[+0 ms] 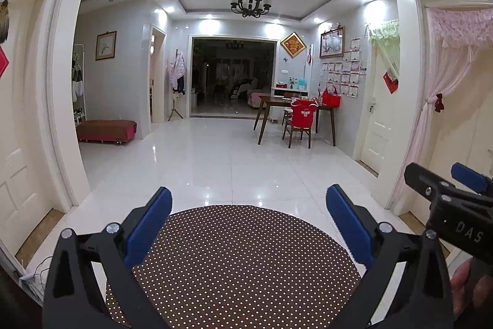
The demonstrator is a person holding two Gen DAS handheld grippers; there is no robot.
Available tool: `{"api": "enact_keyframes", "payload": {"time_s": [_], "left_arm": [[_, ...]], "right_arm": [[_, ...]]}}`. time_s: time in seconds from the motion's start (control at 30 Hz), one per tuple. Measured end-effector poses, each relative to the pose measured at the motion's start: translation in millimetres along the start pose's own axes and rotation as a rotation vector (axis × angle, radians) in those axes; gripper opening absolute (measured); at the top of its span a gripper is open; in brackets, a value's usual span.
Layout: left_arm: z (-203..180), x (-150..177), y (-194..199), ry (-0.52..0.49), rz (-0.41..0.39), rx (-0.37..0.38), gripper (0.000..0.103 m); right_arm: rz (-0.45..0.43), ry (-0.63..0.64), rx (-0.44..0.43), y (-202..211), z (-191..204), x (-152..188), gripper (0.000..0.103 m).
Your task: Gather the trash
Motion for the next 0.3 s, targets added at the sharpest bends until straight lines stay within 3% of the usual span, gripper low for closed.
{"api": "enact_keyframes", "payload": {"time_s": [0.3], "left_arm": [[0.2, 4.1, -9.3, -0.013, 0.006, -0.025, 0.098]], "right_arm": [[-0.010, -0.014, -0.015, -8.3, 5.1, -1.3, 0.097]]}}
Point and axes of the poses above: each gripper's, at about its wrist camera, not at the fingertips, and y roughly against the way its jaws point, z to its left, x to its underside, the point moved 7 cm from there along -y, roughly the way its jaws point, and after that the axes turned 12 degrees about y, right-handed, at the moved point
